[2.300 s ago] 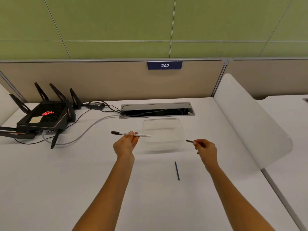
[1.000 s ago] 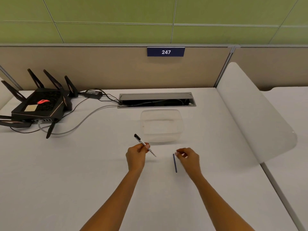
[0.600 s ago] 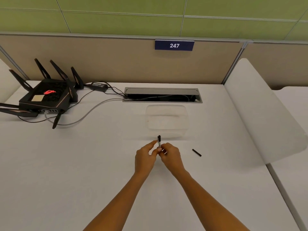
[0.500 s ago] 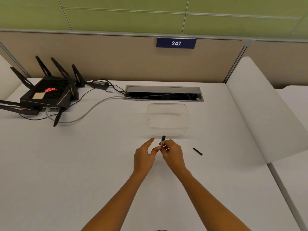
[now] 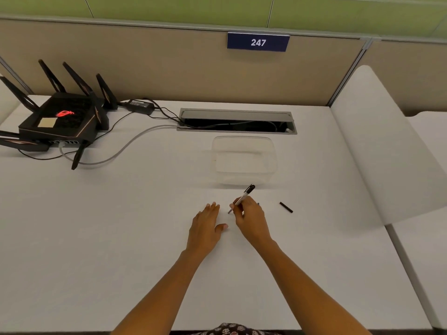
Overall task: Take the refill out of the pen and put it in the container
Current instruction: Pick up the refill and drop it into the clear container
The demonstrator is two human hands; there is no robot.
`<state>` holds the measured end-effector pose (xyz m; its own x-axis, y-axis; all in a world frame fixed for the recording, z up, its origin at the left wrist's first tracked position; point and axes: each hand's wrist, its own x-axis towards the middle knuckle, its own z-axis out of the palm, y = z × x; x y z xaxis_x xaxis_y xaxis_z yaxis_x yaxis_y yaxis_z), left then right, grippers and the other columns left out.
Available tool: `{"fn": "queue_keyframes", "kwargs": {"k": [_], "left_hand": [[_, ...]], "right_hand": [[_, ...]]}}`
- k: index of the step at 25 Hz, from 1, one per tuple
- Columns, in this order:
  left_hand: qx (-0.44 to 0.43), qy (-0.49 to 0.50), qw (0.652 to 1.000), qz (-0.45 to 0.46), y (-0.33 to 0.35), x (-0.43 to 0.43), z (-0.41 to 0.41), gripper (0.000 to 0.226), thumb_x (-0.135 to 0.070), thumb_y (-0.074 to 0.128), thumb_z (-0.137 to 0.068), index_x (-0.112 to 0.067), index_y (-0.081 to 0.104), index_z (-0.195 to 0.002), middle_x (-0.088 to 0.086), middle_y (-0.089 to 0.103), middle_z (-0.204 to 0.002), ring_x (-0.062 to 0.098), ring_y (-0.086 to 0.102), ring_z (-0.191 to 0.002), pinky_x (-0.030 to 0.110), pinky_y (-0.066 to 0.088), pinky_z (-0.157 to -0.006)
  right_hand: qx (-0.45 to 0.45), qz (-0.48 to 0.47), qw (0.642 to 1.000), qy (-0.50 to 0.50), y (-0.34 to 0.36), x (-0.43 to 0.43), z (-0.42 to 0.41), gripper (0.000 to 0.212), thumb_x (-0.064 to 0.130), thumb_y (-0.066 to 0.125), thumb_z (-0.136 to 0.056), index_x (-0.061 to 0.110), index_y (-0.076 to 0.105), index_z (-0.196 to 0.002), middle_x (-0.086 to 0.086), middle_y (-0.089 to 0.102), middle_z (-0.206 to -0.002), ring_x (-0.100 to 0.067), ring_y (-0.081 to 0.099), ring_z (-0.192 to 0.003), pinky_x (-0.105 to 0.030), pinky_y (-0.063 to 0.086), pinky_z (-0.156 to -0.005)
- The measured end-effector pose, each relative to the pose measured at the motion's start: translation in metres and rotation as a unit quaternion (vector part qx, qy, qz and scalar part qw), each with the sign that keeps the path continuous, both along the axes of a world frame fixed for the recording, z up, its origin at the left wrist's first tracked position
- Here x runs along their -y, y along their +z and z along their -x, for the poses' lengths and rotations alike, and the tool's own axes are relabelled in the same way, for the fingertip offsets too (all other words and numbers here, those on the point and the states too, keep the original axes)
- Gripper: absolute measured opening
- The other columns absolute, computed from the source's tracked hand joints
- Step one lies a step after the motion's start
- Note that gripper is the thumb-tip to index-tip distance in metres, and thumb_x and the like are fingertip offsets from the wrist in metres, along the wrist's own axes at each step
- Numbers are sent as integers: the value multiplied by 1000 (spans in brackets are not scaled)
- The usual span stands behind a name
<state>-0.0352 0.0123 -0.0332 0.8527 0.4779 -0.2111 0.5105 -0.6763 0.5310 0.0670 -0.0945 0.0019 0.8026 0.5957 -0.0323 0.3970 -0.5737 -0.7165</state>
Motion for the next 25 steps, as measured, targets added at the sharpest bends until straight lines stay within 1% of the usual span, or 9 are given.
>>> {"fn": "queue_keyframes", "kwargs": {"k": [2,4,9,14,16,19,20,22,25], "left_hand": [[11,2,1000,6,-2,1,0,64,-38,51,-96,-15,28,-151,1,26,-159,16,18,-148,33,16,-119],[14,2,1000,9,-2,1,0,65,-38,52,-96,-14,28,-151,1,26,-159,16,18,-148,33,17,-120],[1,-20,1000,-8,-4,-1,2,69,-41,51,-96,-13,23,-152,2,20,-161,16,14,-149,32,13,-120],[-47,-93,989,-103,-14,-1,10,77,-52,36,-97,-8,8,-153,6,2,-163,19,0,-150,34,3,-121],[-44,-99,987,-117,-16,0,11,78,-53,35,-96,-7,8,-153,7,2,-163,21,1,-150,35,4,-121],[-14,-77,994,-76,-16,-1,10,76,-53,37,-95,-7,17,-152,6,11,-162,20,8,-150,34,7,-120],[3,-53,997,-50,-14,-2,9,73,-51,38,-96,-9,20,-152,4,16,-162,18,12,-150,33,10,-120],[66,21,998,14,-6,-3,4,63,-44,45,-97,-11,32,-149,4,30,-157,17,25,-146,32,21,-118],[148,135,972,122,13,-4,-7,50,-35,56,-95,-11,51,-139,6,52,-143,21,47,-134,30,36,-109]], "right_hand": [[-9,-12,1000,-8,3,-1,-2,16,24,55,-95,10,63,-93,-5,67,-94,-17,62,-85,-34,50,-80],[-7,-18,1000,-8,7,-3,-6,17,25,55,-95,10,63,-93,-5,66,-91,-17,62,-80,-39,52,-80],[3,-33,999,-15,24,-9,-16,18,28,57,-93,10,61,-92,-3,64,-80,-17,61,-72,-37,56,-71],[5,-45,999,-14,36,-15,-30,20,30,56,-92,10,61,-90,-6,66,-81,-19,63,-73,-38,56,-70],[8,-54,998,-19,40,-16,-33,21,29,57,-92,8,62,-92,-7,67,-81,-19,63,-73,-36,56,-70],[12,-38,999,-8,44,-16,-39,23,29,57,-92,7,62,-91,-8,66,-80,-21,62,-72,-33,53,-69],[4,-21,1000,4,43,-16,-41,23,29,57,-92,7,61,-90,-8,66,-80,-21,62,-72,-33,52,-68],[-11,30,999,37,39,-16,-41,25,30,57,-92,7,59,-84,-6,64,-76,-21,60,-68,-33,51,-66],[-27,106,991,73,27,-15,-34,27,34,57,-91,9,57,-80,-3,57,-72,-21,56,-67,-36,49,-67]]}}
